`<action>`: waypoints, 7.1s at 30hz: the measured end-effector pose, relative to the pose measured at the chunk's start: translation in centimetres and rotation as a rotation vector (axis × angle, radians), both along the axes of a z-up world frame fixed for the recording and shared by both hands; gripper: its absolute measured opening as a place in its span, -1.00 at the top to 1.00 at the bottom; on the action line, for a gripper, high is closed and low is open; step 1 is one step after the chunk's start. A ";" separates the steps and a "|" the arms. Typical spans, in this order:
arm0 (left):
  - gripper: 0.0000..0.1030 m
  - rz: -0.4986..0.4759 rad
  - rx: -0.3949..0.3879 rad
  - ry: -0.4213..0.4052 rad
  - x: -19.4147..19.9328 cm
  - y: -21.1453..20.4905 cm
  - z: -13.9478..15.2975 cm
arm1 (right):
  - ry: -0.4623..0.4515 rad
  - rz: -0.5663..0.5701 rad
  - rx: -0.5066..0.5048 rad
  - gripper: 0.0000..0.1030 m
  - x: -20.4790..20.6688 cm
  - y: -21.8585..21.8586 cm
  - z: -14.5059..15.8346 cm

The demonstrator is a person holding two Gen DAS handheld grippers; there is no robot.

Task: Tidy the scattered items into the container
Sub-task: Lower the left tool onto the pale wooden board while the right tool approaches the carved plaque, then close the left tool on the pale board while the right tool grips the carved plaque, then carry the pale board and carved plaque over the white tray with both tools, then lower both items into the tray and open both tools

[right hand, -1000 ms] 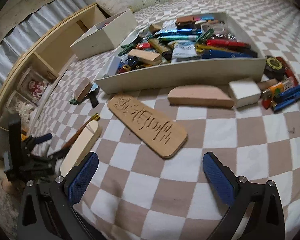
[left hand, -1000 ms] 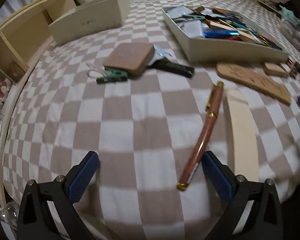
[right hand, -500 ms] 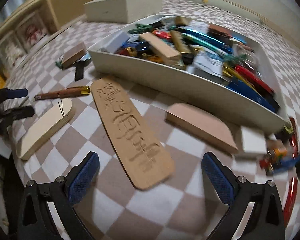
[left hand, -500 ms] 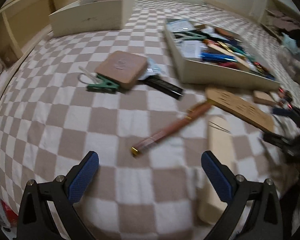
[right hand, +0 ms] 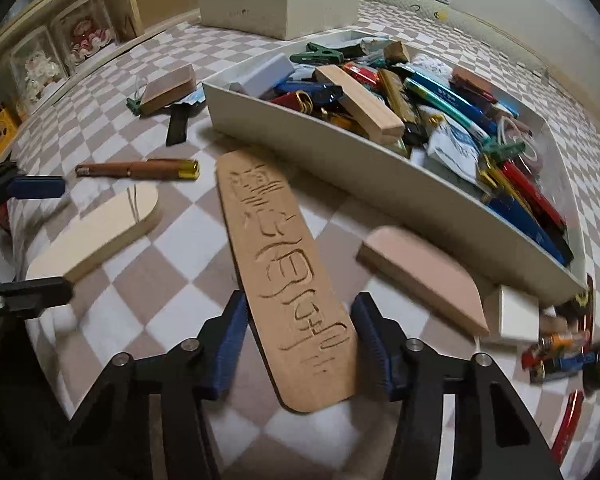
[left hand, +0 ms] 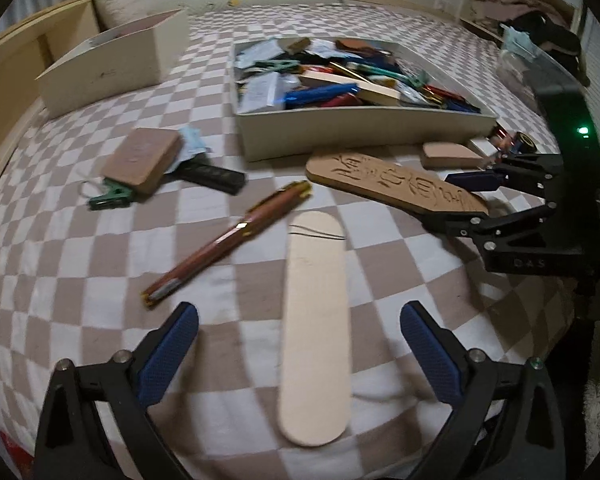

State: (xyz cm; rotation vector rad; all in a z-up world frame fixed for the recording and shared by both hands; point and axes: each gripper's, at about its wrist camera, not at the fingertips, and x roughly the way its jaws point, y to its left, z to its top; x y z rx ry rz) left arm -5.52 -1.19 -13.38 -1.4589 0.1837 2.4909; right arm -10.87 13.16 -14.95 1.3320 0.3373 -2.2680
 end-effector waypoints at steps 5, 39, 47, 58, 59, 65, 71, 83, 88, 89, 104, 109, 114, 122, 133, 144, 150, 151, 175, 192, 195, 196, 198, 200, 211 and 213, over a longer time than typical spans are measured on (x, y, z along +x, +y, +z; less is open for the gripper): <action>-0.44 -0.011 -0.017 -0.023 -0.5 0.9 -1.0 | -0.023 -0.042 -0.008 0.05 2.0 2.2 0.2; 0.31 0.105 0.069 0.016 0.7 -0.2 -1.1 | -0.011 -0.101 0.011 0.12 3.7 2.0 0.1; 0.32 0.122 0.072 0.017 1.3 -0.1 -0.7 | 0.014 -0.181 -0.010 0.14 5.0 2.6 0.6; 0.32 0.140 0.077 0.001 2.0 0.8 0.1 | 0.003 -0.279 -0.110 0.15 6.7 4.3 2.2; 0.32 0.140 0.082 0.000 2.1 0.9 0.2 | 0.004 -0.287 -0.117 0.15 6.9 4.5 2.4; 0.32 0.127 0.101 0.000 2.5 1.5 0.7 | 0.016 -0.303 -0.151 0.15 8.1 4.9 3.7; 0.32 0.108 0.118 0.012 2.8 2.1 1.6 | 0.025 -0.302 -0.172 0.15 9.0 5.0 4.6; 0.32 0.091 0.153 0.119 0.4 2.6 6.0 | 0.129 -0.319 -0.213 0.15 7.5 6.3 8.6; 0.32 0.082 0.165 0.177 -1.4 2.6 8.2 | 0.183 -0.320 -0.225 0.15 6.1 6.8 10.6; 0.32 0.083 0.165 0.188 -1.8 2.5 8.7 | 0.191 -0.320 -0.227 0.15 5.8 6.8 11.0; 0.32 0.089 0.183 0.262 -7.3 1.8 11.8 | 0.276 -0.343 -0.265 0.15 1.8 8.1 14.1; 0.32 0.078 0.186 0.261 -9.0 2.1 11.7 | 0.295 -0.371 -0.278 0.15 0.2 9.0 14.8; 0.32 0.075 0.196 0.259 -10.8 2.5 11.6 | 0.318 -0.422 -0.278 0.15 -1.9 10.5 15.2; 0.32 0.072 0.229 0.242 -14.0 3.5 10.8 | 0.301 -0.486 -0.270 0.15 -6.0 12.4 13.8; 0.32 0.072 0.236 0.210 -16.8 3.7 9.4 | 0.175 -0.558 -0.306 0.15 -13.9 13.4 9.7; 0.32 0.097 0.232 0.179 -17.9 2.9 7.9 | 0.084 -0.665 -0.345 0.15 -18.8 13.6 6.5; 0.32 0.102 0.232 0.169 -18.3 2.9 7.5 | 0.075 -0.677 -0.315 0.13 -19.4 13.4 5.7; 0.32 0.101 0.231 0.167 -18.4 2.9 7.5 | 0.082 -0.672 -0.301 -0.10 -19.3 13.3 5.8; 0.32 0.069 0.329 0.066 -22.7 6.9 6.2 | 0.090 -0.573 -0.343 -0.55 -14.8 14.2 8.4; 0.32 0.004 0.307 -0.008 -30.0 14.4 6.1 | 0.081 -0.542 -0.289 -0.55 -11.6 14.6 7.9; 0.32 0.033 0.267 0.000 -30.7 13.7 5.9 | 0.082 -0.544 -0.294 -0.55 -11.6 14.7 7.9; 0.32 0.050 0.255 0.005 -30.9 13.3 5.8 | 0.081 -0.543 -0.295 -0.55 -11.6 14.8 7.9; 0.32 0.088 0.235 0.002 -31.4 12.0 5.5 | 0.080 -0.542 -0.298 -0.55 -11.7 14.7 7.8; 0.32 0.107 0.222 -0.007 -32.0 11.1 4.9 | 0.078 -0.544 -0.298 -0.55 -11.9 14.7 7.8; -0.57 0.097 0.198 0.021 -31.2 9.9 4.5 | 0.081 -0.535 -0.296 -0.55 -12.0 14.1 7.9; -0.57 0.089 0.183 0.035 -30.4 9.8 4.8 | 0.082 -0.529 -0.295 -0.55 -12.0 13.8 7.9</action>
